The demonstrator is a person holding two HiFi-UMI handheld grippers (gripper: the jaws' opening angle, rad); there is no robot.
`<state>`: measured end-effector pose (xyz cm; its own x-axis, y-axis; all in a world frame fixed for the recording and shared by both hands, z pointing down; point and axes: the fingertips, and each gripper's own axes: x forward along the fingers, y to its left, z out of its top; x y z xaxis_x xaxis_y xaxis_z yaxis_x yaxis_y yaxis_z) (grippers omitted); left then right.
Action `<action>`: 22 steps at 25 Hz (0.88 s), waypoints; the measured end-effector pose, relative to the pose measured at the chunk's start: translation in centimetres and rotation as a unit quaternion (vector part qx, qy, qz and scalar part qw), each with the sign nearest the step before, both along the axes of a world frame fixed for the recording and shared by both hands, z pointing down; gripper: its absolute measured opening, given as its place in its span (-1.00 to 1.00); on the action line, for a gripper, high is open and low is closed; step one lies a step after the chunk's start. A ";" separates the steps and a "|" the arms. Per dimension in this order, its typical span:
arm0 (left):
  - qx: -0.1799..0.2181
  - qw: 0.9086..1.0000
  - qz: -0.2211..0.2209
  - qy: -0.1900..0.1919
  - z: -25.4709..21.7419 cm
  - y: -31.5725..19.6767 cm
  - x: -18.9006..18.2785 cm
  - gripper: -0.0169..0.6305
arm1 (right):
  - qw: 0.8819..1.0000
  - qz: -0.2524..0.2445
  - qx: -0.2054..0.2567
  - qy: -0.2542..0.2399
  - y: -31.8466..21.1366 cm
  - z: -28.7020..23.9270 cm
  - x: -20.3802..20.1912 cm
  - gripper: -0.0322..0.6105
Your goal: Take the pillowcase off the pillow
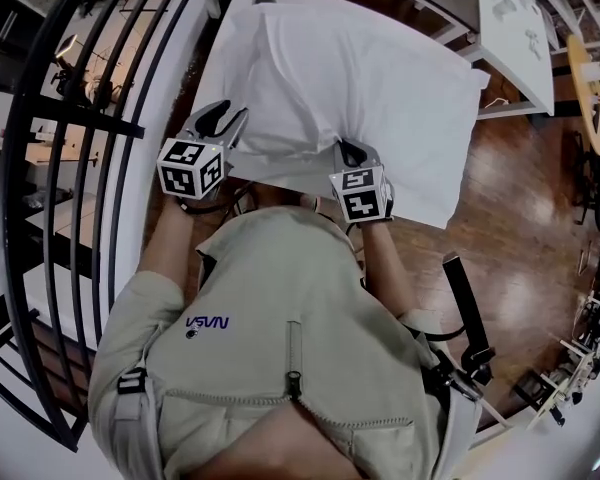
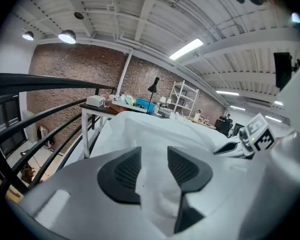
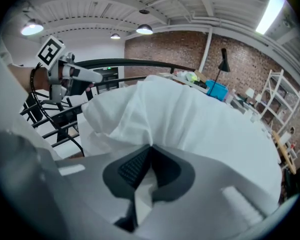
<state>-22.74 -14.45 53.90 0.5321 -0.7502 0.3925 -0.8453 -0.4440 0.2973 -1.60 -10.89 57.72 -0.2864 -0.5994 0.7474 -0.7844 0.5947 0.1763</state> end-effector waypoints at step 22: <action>-0.034 0.992 0.066 -0.099 4.0 0.2 5.5 -0.73 | 0.987 -0.127 0.076 -0.067 -7.1 -8.1 -10.1 -0.41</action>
